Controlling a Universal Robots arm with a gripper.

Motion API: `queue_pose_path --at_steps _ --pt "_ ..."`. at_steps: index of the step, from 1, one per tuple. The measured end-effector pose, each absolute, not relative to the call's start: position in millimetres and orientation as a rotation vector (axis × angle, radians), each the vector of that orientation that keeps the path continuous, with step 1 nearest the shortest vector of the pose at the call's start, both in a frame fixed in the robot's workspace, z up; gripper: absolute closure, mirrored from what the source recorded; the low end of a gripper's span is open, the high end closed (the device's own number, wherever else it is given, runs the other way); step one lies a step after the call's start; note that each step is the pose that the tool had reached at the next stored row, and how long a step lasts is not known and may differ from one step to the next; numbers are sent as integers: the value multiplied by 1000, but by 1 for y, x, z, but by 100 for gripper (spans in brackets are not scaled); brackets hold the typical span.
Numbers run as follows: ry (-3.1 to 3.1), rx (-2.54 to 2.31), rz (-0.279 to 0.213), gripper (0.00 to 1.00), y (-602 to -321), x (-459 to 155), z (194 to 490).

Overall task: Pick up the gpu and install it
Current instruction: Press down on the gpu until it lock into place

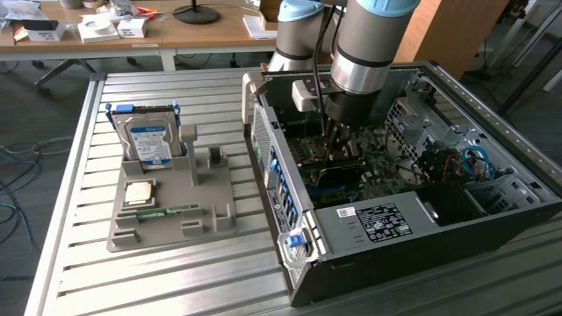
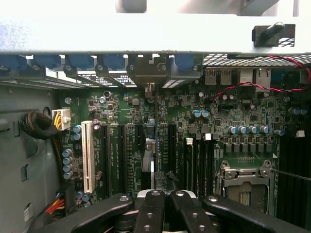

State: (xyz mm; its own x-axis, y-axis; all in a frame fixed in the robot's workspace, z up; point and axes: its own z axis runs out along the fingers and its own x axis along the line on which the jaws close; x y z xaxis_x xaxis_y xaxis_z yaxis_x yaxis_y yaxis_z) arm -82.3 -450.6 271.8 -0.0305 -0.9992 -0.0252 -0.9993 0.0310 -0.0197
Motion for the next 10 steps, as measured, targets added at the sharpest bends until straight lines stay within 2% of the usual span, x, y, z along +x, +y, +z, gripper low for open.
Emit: queue_pose_path --at_steps 10 --pt "2232 -2164 5 89 -451 -84 271"
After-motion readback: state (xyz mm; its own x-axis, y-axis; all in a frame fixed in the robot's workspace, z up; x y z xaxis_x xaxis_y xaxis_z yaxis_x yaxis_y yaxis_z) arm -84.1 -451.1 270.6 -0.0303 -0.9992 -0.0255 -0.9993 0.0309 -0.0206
